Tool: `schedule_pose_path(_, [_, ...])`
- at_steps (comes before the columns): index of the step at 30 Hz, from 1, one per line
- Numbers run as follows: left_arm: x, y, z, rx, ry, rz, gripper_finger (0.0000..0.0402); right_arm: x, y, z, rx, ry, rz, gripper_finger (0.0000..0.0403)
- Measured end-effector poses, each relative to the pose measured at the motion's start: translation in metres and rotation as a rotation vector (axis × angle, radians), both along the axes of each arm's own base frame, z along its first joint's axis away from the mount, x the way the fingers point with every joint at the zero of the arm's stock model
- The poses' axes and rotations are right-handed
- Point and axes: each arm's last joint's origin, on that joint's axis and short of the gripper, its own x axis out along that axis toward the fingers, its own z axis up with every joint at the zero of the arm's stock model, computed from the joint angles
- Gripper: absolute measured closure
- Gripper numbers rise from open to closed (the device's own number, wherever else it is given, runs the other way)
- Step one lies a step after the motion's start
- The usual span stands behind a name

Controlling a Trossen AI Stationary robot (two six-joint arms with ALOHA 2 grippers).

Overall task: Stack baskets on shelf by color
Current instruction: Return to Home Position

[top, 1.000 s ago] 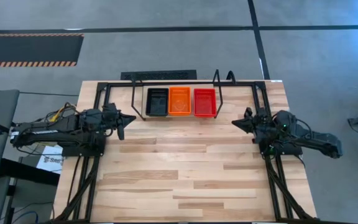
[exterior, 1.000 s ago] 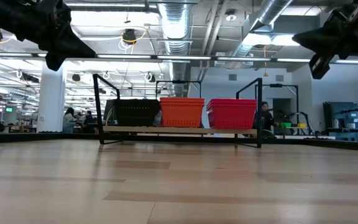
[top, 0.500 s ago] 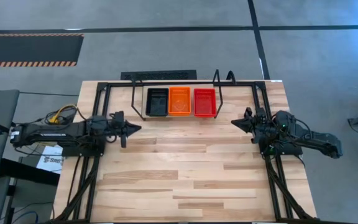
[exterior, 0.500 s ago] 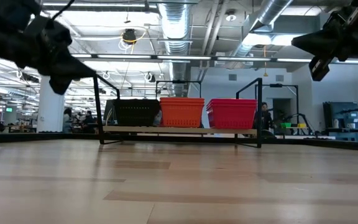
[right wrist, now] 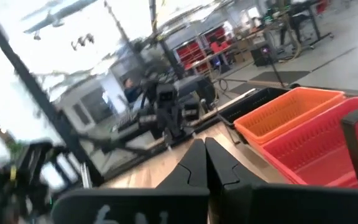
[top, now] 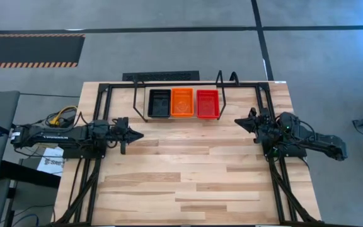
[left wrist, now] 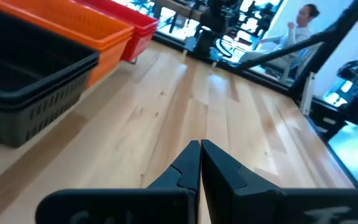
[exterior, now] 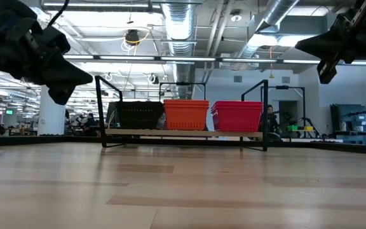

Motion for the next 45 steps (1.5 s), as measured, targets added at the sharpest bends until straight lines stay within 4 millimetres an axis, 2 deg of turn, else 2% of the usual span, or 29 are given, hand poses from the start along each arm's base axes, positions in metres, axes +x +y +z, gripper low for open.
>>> schedule_pose_path(5, [-0.001,-0.001,-0.003,-0.093,0.028,0.03,0.0401,-0.001,-0.003,0.001,0.082,-0.026,-0.086,0.0395])
schedule_pose_path(9, [-0.002,-0.001,-0.007,-0.292,0.054,0.078,0.0401,-0.002,-0.006,0.001,0.121,-0.039,-0.196,0.0377])
schedule_pose_path(13, [-0.002,-0.001,-0.009,-0.535,0.069,0.137,0.0401,-0.002,-0.006,0.0,0.13,-0.036,-0.196,0.0365])
schedule_pose_path(18, [-0.004,0.0,-0.015,-0.542,0.12,0.181,0.0402,-0.001,-0.006,-0.002,0.194,-0.032,-0.187,0.036])
schedule_pose_path(21, [-0.004,0.001,-0.014,-0.664,0.095,0.277,0.0401,-0.001,-0.006,-0.004,0.278,-0.03,-0.179,0.0359])
schedule_pose_path(25, [-0.005,0.004,-0.013,-0.625,0.065,0.341,0.0401,-0.001,-0.006,-0.004,0.32,-0.034,-0.176,0.036])
schedule_pose_path(34, [-0.003,0.003,-0.008,-0.366,0.053,0.24,0.0401,0.0,-0.004,-0.005,0.325,-0.021,-0.154,0.036])
schedule_pose_path(40, [-0.002,0.003,-0.006,-0.309,0.05,0.217,0.0401,0.001,0.004,-0.001,0.058,0.005,-0.017,0.036])
schedule_pose_path(45, [-0.001,0.002,-0.003,-0.233,0.03,0.179,0.0401,0.001,0.008,0.002,-0.033,-0.01,0.009,0.036])
